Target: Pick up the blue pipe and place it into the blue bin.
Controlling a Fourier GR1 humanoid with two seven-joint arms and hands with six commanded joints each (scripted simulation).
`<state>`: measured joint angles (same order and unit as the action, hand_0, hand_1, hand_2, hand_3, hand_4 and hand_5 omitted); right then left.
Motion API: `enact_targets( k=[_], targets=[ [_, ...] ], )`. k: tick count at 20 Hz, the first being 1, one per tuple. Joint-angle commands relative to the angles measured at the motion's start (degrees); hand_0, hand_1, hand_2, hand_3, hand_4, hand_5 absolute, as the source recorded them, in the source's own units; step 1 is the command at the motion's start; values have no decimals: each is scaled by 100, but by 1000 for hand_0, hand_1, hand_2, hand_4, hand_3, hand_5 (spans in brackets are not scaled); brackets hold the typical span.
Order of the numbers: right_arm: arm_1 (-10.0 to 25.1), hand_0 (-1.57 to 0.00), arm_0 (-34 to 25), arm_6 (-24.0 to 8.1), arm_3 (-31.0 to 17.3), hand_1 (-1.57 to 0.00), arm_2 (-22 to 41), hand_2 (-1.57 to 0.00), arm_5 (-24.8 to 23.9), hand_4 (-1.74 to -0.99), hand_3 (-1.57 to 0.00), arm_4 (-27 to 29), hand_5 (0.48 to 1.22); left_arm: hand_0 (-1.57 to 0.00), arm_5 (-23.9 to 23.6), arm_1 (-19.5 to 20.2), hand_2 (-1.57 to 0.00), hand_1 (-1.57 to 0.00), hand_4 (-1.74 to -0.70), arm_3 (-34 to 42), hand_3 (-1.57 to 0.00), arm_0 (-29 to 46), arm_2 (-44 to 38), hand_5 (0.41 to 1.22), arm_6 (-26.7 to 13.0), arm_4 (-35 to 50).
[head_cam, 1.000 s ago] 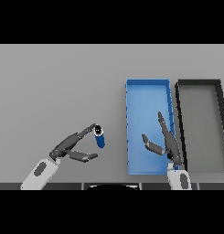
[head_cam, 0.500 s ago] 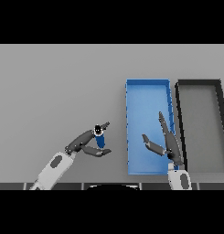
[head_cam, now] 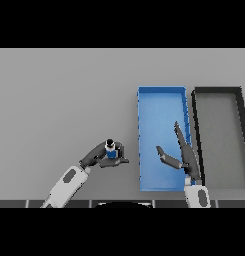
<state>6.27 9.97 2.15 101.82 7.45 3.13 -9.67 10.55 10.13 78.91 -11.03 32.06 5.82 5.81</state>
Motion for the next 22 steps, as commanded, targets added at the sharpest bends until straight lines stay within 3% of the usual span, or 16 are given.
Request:
enact_targets(
  k=[1,4,8,12,17,22],
  targets=[
    [-5,1,32,31,19,1,12,1,-3,-1196,1,-8,604,-1025,44,22,-1142,-1113,-1567,-27,-1102,35,62,1034,241,-33],
    [16,1,32,8,-2,1,-6,1,-5,-1191,1,-10,602,-1291,-71,42,-1351,-1337,-1647,-92,-1272,36,167,1125,669,-115],
    [10,1,5,35,-63,1,4,1,13,-1189,1,-17,603,-1456,-318,-70,-1481,-1475,-1702,261,-1406,75,193,1182,498,-96],
    [22,1,-46,97,-51,1,-12,1,-65,-1180,1,-98,604,-1524,-340,-98,-1534,-1532,-1725,730,-1454,-11,161,1205,529,48],
    [100,1,47,236,-16,1,-62,1,-47,-1144,1,-86,601,-1556,-349,-135,-1559,-1558,-1736,1301,-1486,-222,264,1216,-138,104],
    [119,1,103,239,-20,1,-96,1,-58,-1127,1,-76,605,-1566,-361,-88,-1567,-1567,-1739,1443,-1496,-235,337,1219,-356,-18]
  ],
)
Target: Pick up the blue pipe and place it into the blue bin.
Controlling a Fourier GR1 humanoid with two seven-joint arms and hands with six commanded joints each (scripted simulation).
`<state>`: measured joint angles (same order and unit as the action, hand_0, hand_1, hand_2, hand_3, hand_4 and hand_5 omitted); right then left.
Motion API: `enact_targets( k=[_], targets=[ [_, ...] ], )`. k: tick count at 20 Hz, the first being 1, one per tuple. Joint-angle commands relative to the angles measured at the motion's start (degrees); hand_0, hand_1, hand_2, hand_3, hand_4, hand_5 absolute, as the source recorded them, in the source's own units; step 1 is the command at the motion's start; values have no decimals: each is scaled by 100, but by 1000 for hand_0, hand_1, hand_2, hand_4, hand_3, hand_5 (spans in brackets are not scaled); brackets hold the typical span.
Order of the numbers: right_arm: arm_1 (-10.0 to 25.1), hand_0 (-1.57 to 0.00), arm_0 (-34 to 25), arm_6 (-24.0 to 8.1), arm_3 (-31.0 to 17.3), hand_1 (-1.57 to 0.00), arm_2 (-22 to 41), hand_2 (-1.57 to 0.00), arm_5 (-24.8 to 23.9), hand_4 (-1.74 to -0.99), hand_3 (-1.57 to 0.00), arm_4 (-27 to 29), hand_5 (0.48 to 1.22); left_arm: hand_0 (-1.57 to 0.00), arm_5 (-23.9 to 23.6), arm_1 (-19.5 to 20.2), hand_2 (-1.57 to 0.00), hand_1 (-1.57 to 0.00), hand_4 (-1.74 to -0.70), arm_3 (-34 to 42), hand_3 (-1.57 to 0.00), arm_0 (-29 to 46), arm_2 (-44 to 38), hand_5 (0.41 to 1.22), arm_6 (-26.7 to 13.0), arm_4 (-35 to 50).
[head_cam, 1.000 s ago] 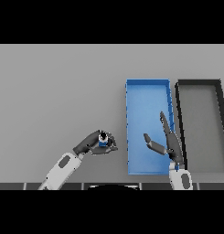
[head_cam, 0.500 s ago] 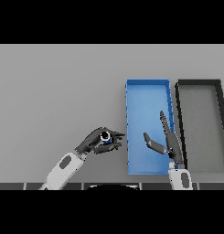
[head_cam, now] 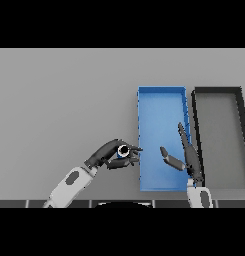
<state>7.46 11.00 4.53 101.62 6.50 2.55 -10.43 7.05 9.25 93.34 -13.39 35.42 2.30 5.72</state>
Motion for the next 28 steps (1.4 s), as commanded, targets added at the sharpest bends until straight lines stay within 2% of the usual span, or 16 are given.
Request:
enact_targets(
  k=[1,3,5,7,8,9,11,12,14,17,19,22,25,28],
  targets=[
    [-5,1,2,-6,4,1,4,1,-4,-1141,1,-5,605,-1567,1,15,-1568,-1568,-1740,-21,-1496,-20,-18,1219,-44,-11],
    [-18,1,-1,-24,16,1,18,1,-10,-1178,1,-18,605,-1568,-25,-96,-1569,-1569,-1740,-82,-1495,-63,38,1219,-171,-69],
    [-17,1,30,30,84,1,5,1,-18,-1176,1,9,605,-1569,15,-27,-1570,-1570,-1740,-59,-1495,24,38,1219,-68,-88],
    [45,1,-8,246,248,1,-26,1,333,-1196,1,465,622,-1570,30,-21,-1570,-1570,-1741,-86,-1495,63,62,1220,-50,-140],
    [101,1,14,309,419,1,-51,1,683,-1195,1,943,608,-1570,21,-13,-1570,-1570,-1741,-70,-1496,33,10,1220,-65,-112],
    [299,1,-121,164,559,1,-151,1,1000,-1212,1,1409,589,-1570,24,-45,-1570,-1570,-1741,-74,-1497,12,3,1220,-74,-94],
    [641,1,-226,-123,939,1,-98,1,1489,-1256,1,1967,558,-1571,50,-88,-1571,-1571,-1741,-127,-1495,-26,8,1221,-114,-100],
    [839,1,-373,-365,1163,1,-65,1,1666,-1282,1,2235,537,-1571,90,-18,-1571,-1571,-1741,-87,-1494,-20,-21,1221,-64,-89],
    [1171,1,-713,-955,1459,1,73,1,1919,-1314,1,2622,500,-1571,79,-93,-1571,-1571,-1741,-106,-1491,-22,51,1221,-117,-151],
    [1378,1,-1238,-1543,1665,1,375,1,2137,-1306,1,2917,502,-1571,95,-79,-1571,-1571,-1741,-143,-1487,-56,10,1221,-51,-186],
    [1358,1,-1631,-1827,1631,1,645,1,2269,-1314,1,2919,510,-1571,93,-64,-1571,-1571,-1741,-82,-1485,-91,-18,1221,-105,-181],
    [1276,1,-2096,-1931,1444,1,963,1,2489,-1294,1,2662,523,-1571,181,-42,-1571,-1571,-1741,-120,-1486,-6,0,1221,-41,-154],
    [1080,1,-2553,-2218,1355,1,1249,1,2526,-1241,1,2644,530,-1571,252,-40,-1571,-1571,-1741,-36,-1502,-11,-27,1221,18,-77],
    [755,1,-2930,-2489,1103,1,1556,1,2563,-1227,1,2580,532,-1571,357,-76,-1571,-1571,-1741,-57,-1532,27,22,1221,37,-47]
  ],
)
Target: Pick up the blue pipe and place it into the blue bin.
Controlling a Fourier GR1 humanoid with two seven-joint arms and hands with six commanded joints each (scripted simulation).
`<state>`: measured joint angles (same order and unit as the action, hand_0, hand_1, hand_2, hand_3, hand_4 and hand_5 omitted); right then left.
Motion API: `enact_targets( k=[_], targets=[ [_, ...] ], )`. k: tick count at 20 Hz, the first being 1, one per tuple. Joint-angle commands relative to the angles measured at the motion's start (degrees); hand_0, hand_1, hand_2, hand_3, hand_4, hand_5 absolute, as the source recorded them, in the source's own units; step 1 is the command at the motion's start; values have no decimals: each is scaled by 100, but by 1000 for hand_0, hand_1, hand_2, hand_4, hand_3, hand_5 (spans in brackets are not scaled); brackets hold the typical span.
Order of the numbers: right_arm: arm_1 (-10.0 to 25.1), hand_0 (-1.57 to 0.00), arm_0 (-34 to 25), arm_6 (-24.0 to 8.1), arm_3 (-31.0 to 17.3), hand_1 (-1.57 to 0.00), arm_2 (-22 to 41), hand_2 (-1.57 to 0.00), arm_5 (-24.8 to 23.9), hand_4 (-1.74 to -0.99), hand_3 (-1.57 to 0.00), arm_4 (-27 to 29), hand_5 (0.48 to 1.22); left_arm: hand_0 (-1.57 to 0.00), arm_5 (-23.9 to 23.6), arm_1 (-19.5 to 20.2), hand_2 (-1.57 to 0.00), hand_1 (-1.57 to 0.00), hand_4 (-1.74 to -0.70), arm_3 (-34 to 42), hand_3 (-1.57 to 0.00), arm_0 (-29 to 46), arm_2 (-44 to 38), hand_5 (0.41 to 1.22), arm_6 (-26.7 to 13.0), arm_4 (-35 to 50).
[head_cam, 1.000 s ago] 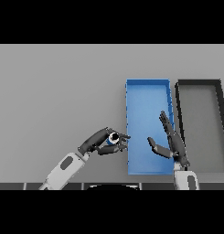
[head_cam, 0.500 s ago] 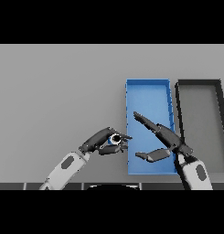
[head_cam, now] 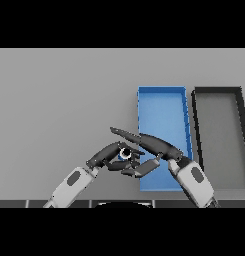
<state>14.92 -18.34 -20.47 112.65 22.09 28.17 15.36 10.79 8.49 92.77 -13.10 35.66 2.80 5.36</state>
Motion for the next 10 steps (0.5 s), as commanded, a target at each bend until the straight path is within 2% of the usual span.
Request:
enact_targets(
  k=[1,4,6,7,8,9,10],
  targets=[
    [10,1,-121,-4,-64,1,-45,1,24,-1225,1,42,529,-1571,-6,25,-1571,-1571,-1741,-33,-1536,-45,-53,1221,-46,-6],
    [-275,1,-471,-103,-447,1,92,1,91,-1218,1,-11,508,-1571,-38,129,-1571,-1571,-1740,-5,-1540,-31,-67,1221,-1,-186],
    [-431,-53,-658,-89,-623,-84,182,-102,166,-1245,-46,-49,506,-1571,74,105,-1571,-1571,-1736,-7,-1484,8,-93,1221,1,-32],
    [-497,-181,-728,-50,-715,-225,223,-237,222,-1294,-161,-78,509,-1394,18,93,-1320,-1326,-1737,-97,-1288,-118,-54,1221,-41,-255],
    [-549,-345,-870,-208,-770,-375,241,-379,246,-1335,-296,-6,507,-1182,75,230,-1063,-1078,-1682,-137,-1030,-211,33,1221,-348,-447],
    [-570,-527,-961,-258,-841,-534,254,-531,291,-1362,-440,-19,508,-991,208,361,-850,-878,-1552,-37,-824,-239,74,1221,-630,-453],
    [-570,-718,-1015,-202,-891,-699,262,-739,368,-1430,-635,-9,522,-818,187,356,-680,-706,-1480,8,-659,-198,70,1221,-781,-536]
  ],
)
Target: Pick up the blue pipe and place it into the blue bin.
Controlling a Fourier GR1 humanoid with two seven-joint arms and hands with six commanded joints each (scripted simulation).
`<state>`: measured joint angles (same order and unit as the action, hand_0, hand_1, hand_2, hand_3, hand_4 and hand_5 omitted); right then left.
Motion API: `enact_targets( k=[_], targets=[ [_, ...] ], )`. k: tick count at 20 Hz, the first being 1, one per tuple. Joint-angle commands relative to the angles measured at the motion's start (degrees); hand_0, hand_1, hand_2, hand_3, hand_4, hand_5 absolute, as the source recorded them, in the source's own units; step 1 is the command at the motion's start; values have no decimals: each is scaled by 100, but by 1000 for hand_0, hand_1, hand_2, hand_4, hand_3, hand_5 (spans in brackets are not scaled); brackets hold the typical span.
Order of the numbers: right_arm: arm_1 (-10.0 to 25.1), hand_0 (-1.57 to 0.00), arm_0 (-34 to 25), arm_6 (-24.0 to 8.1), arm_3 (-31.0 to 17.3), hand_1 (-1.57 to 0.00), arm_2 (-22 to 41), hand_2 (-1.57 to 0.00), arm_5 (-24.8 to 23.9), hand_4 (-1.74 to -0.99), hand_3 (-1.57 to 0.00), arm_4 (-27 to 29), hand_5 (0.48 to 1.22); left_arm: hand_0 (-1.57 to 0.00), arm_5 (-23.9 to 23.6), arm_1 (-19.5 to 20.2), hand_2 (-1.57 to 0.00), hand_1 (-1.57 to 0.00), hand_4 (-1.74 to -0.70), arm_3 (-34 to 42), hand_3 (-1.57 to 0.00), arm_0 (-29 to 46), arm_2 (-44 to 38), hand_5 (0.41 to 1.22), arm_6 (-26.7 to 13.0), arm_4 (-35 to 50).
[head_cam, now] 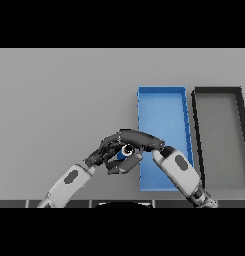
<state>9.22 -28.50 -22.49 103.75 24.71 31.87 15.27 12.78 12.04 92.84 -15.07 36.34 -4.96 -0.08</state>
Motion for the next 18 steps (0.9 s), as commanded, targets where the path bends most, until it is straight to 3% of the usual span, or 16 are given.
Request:
enact_targets(
  k=[1,3,4,6,8,9,13,14,16,18],
  targets=[
    [-47,-888,-41,29,-41,-873,-7,-905,16,-1486,-768,120,550,-776,-73,-114,-686,-706,-1533,-63,-583,12,-34,1221,128,-38],
    [-94,-1134,-78,-3,-75,-1124,68,-1145,36,-1562,-957,525,666,-1063,-143,-259,-969,-1017,-1607,-66,-939,70,-142,1221,221,-11],
    [-55,-1221,-74,-130,-124,-1214,55,-1230,25,-1526,-1080,662,728,-1164,-136,-332,-1051,-1128,-1634,-48,-1065,59,-197,1221,333,81],
    [-111,-1347,65,-80,-103,-1342,79,-1353,0,-1469,-1257,766,905,-1311,-122,-458,-1186,-1287,-1673,-53,-1247,140,-285,1221,583,295],
    [-55,-1428,92,400,-75,-1425,115,-1431,7,-1441,-1370,343,1019,-1404,-81,-462,-1310,-1390,-1697,-24,-1364,242,-328,1221,702,356],
    [-47,-1456,70,575,-64,-1454,185,-1459,26,-1447,-1410,132,1059,-1438,-90,-445,-1348,-1426,-1706,27,-1405,234,-318,1221,570,370],
    [-82,-1524,17,471,-40,-1523,174,-1525,-60,-1475,-1505,158,1155,-1516,-104,-391,-1388,-1512,-1727,67,-1503,247,-369,1221,563,533],
    [-91,-1533,99,537,-42,-1533,173,-1534,-79,-1480,-1518,179,1168,-1435,-129,-332,-1221,-1354,-1648,59,-1333,288,-313,1221,685,406],
    [-160,-1547,108,335,-53,-1546,135,-1548,-53,-1487,-1537,334,1187,-925,-36,-108,-781,-866,-1415,110,-853,196,-225,1221,712,22],
    [-208,-1556,93,160,15,-1555,65,-1556,-2,-1490,-1549,251,1199,-592,243,-15,-500,-554,-1216,-10,-546,20,-187,1221,811,-153]
  ],
)
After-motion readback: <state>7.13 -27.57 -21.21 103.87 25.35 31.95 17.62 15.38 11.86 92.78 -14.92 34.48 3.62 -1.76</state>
